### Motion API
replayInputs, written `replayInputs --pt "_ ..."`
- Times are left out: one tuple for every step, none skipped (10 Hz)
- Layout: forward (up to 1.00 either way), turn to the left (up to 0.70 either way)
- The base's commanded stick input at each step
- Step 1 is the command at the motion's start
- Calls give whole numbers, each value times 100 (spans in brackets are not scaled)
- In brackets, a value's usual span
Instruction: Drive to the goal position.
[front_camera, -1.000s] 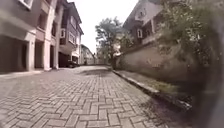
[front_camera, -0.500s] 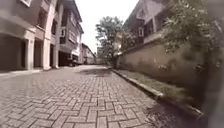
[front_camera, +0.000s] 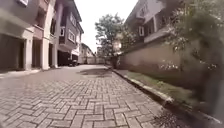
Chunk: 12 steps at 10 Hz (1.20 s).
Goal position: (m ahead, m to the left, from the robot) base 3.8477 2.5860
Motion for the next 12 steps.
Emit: replayInputs --pt "50 0" --pt "50 0" --pt "50 0" --pt "50 0" --pt "50 0" --pt "50 0" --pt "50 0" --pt "50 0" --pt "50 0" --pt "50 0" --pt "50 0" --pt "50 0"
